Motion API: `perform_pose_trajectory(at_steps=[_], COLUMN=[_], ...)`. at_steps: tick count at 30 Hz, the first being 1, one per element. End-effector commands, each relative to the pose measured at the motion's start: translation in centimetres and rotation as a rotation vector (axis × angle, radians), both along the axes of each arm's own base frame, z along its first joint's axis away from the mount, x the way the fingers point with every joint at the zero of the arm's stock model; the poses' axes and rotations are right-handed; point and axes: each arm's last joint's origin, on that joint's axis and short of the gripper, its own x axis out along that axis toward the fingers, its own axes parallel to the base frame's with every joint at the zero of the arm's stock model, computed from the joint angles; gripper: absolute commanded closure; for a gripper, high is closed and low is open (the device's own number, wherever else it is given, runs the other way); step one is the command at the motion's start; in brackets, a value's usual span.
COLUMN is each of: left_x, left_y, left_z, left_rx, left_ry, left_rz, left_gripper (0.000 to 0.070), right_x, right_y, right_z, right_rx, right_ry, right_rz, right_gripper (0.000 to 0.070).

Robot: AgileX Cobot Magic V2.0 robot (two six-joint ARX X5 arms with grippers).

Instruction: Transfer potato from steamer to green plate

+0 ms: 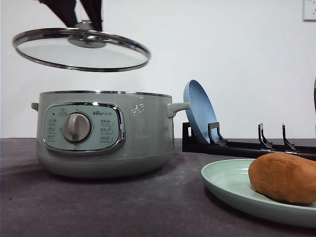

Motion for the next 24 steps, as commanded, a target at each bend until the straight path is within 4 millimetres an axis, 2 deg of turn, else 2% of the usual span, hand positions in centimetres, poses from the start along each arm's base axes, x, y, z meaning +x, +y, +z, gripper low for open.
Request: perform_pose_trajectory(at_steps=[1, 10, 24], left_x=[-0.5, -0.8, 1.1], left_y=[-0.6, -2.4, -3.4], left_z=[1.0, -0.3, -2.9], left_rx=[-0.023, -0.013, 0.015], left_ry=[-0.047, -0.027, 0.028], left_rz=[-0.019, -0.072, -0.076], left_gripper=[0.0700, 0.0700, 0.0700], right_x=[-0.2, -0.2, -0.2], right_y=[-0.1, -0.1, -0.1], right_z=[0.5, 0.5, 0.5], right_rx=[-0.009, -0.018, -0.018], right_ry=[-0.033, -0.037, -0.038], right_rz=[0.013, 0.018, 0.018], right_gripper=[0.0000, 0.0000, 0.0000])
